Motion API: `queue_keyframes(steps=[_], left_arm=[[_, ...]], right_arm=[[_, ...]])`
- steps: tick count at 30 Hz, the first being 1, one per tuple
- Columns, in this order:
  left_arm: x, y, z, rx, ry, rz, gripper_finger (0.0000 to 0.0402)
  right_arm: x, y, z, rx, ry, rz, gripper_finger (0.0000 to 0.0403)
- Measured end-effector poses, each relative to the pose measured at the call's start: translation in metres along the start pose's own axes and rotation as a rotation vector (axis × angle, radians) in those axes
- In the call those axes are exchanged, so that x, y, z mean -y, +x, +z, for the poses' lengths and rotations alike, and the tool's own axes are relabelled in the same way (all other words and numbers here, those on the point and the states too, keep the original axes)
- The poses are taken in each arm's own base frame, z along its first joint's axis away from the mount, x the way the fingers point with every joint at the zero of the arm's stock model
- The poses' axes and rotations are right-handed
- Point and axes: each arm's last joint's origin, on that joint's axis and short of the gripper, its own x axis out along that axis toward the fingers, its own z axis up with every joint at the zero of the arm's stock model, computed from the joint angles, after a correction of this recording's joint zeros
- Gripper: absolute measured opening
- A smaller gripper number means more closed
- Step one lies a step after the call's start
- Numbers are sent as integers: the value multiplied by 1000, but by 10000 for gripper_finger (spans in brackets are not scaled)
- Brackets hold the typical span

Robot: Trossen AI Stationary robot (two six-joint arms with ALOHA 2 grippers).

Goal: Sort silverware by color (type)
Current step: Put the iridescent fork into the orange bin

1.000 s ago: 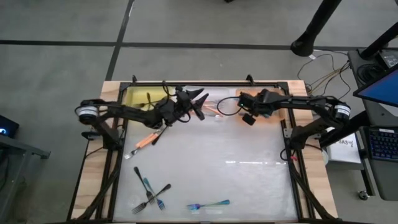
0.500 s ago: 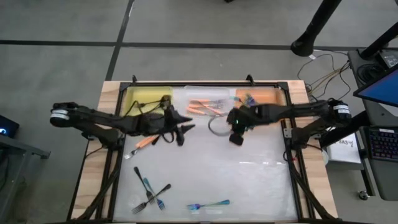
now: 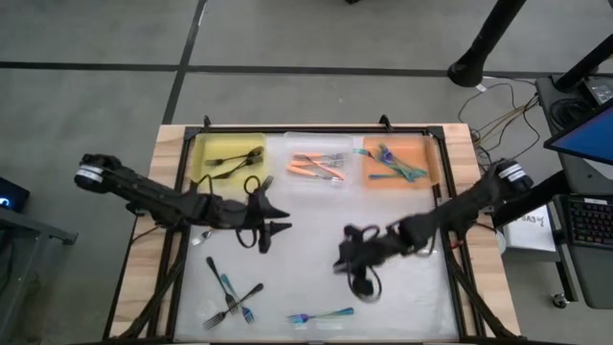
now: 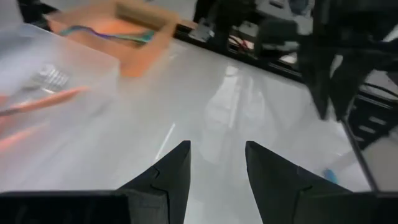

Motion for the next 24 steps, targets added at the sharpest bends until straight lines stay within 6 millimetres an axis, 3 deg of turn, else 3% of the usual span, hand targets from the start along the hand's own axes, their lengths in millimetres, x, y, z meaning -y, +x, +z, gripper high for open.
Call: queue_keyframes(steps=[10,18,24], left_arm=[[36,-12,-3,-11,1,-138,134],[61,-24,-2,-14,-6,-236,134],[74,-32,-5,-29,-19,-290,134]], right_arm=[[-67,69,-18,-98,-137,97,61],[-82,100,-14,-391,-146,72,61],[-93,121,-8,-455,-142,113,65]])
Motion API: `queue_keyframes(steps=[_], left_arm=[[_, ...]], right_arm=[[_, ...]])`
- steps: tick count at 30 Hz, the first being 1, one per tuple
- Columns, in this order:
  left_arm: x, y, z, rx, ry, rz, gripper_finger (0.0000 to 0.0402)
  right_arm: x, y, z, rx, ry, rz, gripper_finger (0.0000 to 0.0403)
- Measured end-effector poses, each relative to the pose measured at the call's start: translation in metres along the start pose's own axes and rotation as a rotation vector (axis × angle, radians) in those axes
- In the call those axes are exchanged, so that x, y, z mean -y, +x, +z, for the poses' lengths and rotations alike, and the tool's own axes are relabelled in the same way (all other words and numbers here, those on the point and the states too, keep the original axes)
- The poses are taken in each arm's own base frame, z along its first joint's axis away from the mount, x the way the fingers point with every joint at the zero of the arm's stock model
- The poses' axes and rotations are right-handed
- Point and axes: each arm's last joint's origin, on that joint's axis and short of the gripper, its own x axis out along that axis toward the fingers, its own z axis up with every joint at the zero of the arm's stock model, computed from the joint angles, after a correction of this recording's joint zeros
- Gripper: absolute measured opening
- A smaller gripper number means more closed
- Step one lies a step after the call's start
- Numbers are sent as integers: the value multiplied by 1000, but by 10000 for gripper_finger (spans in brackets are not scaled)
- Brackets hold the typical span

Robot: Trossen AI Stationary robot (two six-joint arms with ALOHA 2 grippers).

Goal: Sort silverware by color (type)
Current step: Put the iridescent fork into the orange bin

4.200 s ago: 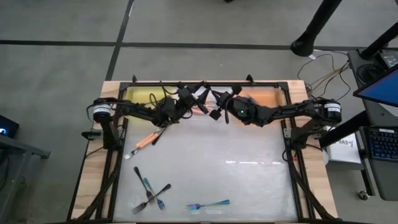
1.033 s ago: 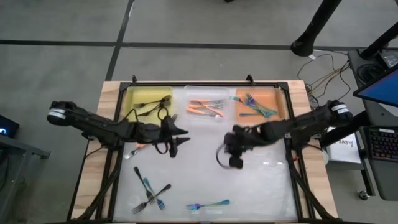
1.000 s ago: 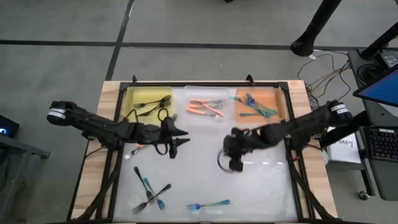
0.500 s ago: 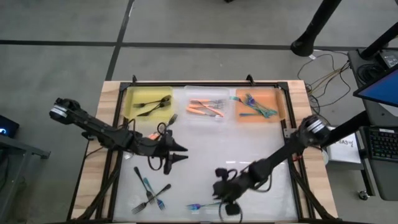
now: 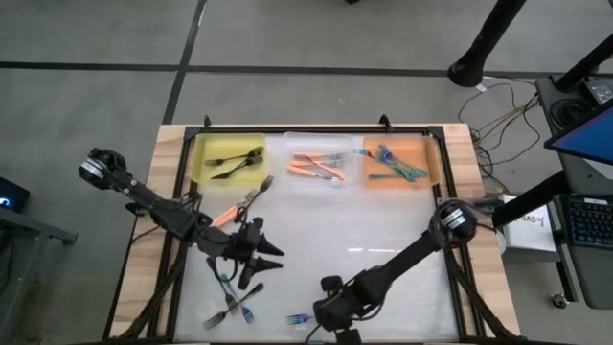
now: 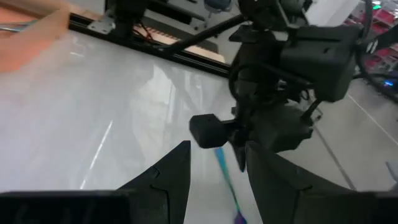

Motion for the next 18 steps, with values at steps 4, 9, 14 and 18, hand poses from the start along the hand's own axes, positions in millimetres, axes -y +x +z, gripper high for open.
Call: queue_keyframes(steps=[4,9,14,18], left_arm=[[6,-2,-3,-9,3,-25,134],[11,-4,-6,-17,10,-44,134],[13,-5,-7,-22,13,-52,134],[14,-5,-7,-24,14,-52,134]], right_arm=[[0,11,4,-41,-18,-17,85],[-2,17,9,-45,-72,-18,98],[0,16,10,-35,-119,-52,99],[2,18,11,-31,-152,-78,100]])
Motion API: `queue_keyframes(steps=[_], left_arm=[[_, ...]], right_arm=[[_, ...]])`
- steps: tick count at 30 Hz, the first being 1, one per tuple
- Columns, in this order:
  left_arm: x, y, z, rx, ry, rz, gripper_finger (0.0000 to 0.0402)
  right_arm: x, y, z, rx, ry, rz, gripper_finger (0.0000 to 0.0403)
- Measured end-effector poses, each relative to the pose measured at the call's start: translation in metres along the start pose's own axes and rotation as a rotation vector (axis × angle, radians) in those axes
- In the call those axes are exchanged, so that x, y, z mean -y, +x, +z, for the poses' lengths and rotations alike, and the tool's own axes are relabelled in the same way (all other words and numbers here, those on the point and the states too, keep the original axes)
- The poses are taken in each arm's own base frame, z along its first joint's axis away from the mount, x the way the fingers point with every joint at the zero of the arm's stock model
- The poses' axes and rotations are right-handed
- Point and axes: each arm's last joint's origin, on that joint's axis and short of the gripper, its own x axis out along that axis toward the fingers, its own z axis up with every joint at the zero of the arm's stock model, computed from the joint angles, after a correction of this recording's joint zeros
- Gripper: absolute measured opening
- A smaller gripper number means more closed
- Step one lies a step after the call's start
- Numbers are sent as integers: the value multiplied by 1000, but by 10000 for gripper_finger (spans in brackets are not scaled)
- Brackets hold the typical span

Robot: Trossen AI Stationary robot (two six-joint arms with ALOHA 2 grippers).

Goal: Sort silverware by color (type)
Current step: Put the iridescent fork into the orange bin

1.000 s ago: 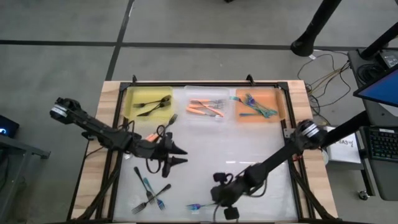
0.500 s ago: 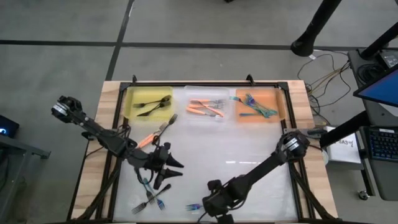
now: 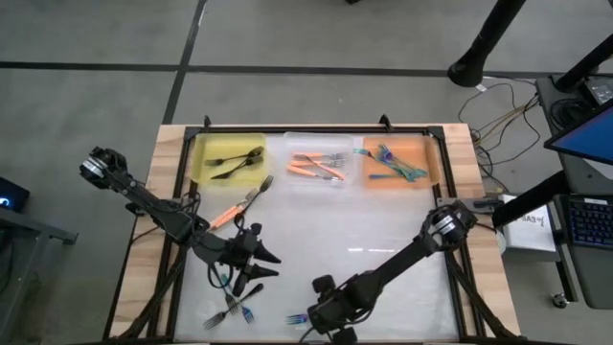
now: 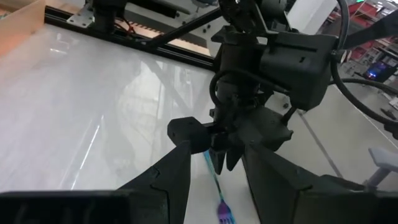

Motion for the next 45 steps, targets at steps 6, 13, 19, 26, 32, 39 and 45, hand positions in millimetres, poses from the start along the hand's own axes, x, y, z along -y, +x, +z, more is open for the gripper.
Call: queue_keyframes(steps=[6,13,19,26,32,39,45], left_arm=[[0,0,-1,-8,3,5,134],[-1,0,-1,-11,4,6,134],[-1,0,-1,-11,5,7,134],[-1,0,-1,-12,5,7,134],[-1,0,-1,-12,5,7,134],[-1,0,-2,-14,5,7,134],[-1,0,-2,-21,10,10,134]], right_arm=[[7,17,-5,-32,5,-47,100],[13,18,-4,-17,12,-127,97],[16,20,-5,-26,-7,-173,75],[21,25,-9,-75,21,-164,33],[22,24,-9,-78,25,-158,13],[23,7,-9,-89,28,-166,10],[27,-19,-2,-50,42,-170,9]])
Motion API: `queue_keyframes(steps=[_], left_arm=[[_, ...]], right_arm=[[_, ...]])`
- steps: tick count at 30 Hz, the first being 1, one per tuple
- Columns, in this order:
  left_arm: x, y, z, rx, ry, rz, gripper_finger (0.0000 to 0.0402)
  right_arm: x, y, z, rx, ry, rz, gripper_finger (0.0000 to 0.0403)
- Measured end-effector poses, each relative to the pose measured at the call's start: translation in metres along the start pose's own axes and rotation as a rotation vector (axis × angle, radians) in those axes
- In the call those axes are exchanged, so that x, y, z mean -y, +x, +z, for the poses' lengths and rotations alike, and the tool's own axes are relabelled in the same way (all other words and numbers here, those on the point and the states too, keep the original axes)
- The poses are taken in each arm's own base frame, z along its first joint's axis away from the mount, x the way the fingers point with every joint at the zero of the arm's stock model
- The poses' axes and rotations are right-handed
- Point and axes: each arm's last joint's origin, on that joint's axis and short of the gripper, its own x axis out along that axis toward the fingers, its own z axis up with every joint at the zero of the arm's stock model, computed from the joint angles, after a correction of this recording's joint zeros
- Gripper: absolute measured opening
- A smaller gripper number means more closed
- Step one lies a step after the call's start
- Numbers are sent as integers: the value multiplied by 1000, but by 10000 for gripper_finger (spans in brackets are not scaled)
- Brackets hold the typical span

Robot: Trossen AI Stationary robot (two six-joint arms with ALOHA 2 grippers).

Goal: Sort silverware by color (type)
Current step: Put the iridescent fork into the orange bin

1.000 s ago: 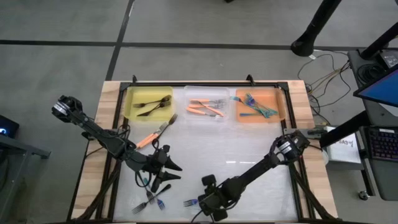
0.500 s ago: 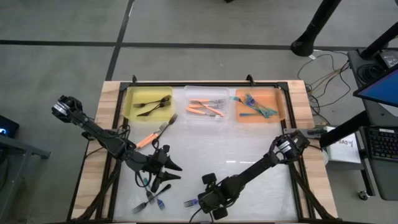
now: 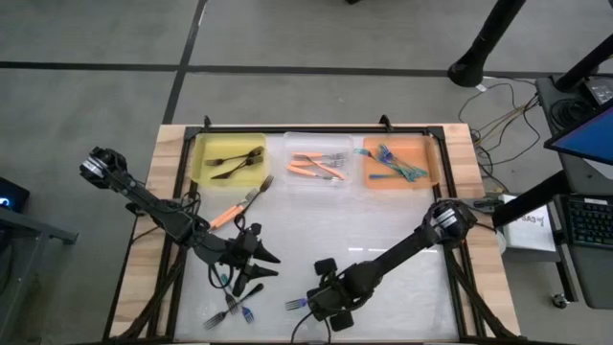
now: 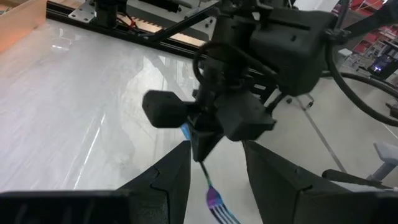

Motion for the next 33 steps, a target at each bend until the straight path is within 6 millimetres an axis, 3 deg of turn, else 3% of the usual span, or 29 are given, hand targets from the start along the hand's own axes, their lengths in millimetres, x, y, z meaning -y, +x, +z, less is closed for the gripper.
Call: queue_keyframes(steps=[6,12,21,26,30,33], left_arm=[[0,0,0,-5,3,1,134],[0,0,-1,-6,4,1,134],[-1,0,1,25,40,41,134],[-3,0,3,67,103,112,134],[-4,-1,5,100,139,170,134],[-5,-1,6,124,188,228,134]], right_arm=[[18,-19,-3,-61,26,-28,9],[49,-41,-13,-186,6,-67,9],[122,-98,-34,-272,6,-106,9],[177,-143,-74,-227,109,-163,9],[216,-169,-121,-158,251,-255,9],[237,-178,-160,-116,354,-311,9]])
